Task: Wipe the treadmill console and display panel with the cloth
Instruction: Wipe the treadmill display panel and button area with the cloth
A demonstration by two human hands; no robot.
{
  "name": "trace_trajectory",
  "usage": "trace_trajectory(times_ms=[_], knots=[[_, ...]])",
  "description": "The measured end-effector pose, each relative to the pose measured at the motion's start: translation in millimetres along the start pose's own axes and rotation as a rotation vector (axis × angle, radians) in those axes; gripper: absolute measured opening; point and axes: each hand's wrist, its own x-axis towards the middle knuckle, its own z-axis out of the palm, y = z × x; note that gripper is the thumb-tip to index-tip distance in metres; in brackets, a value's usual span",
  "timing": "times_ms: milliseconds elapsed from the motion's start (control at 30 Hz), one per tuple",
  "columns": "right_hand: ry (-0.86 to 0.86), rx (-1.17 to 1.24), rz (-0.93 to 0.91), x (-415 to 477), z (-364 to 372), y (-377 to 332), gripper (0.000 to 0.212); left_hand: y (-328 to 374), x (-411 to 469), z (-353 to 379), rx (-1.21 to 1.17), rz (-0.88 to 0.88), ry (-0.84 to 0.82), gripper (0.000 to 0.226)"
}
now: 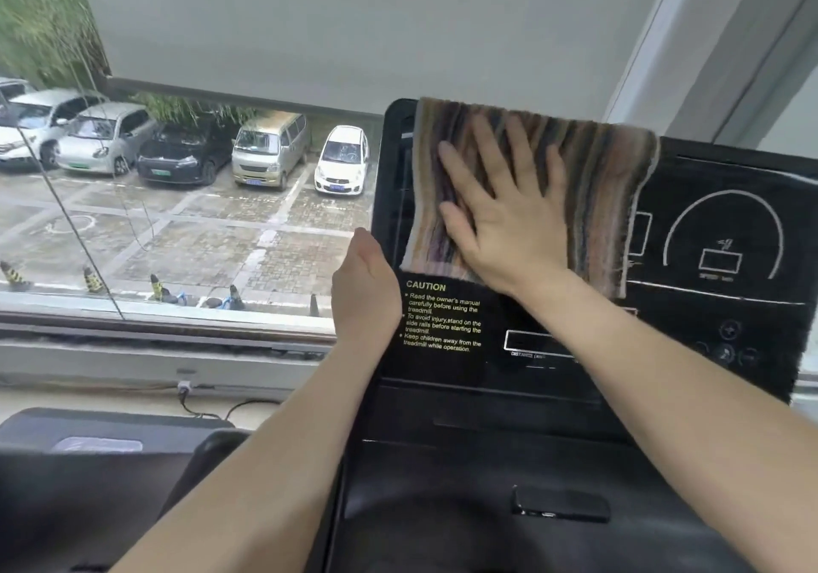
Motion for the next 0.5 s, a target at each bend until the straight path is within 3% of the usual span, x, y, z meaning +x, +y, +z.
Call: trace_trajectory(times_ms=[133, 233, 367, 500], knots=[[-0.123, 0.076, -0.129, -75, 17, -40, 0.044, -9, 5, -2, 0.039, 0.151, 0.000, 0.017], [-0.091, 0.256, -0.144, -103, 12, -52, 0.019, -13, 11, -1, 0.126, 0.167, 0.002, 0.019], [0.022, 0.267, -0.238, -67, -16, -40, 0.023, -7, 7, -4, 0.150, 0.193, 0.007, 0.032], [-0.066, 0.121, -0.099, -22, -20, 1, 0.055, -2, 1, -5, 0.048, 0.094, 0.018, 0.033]])
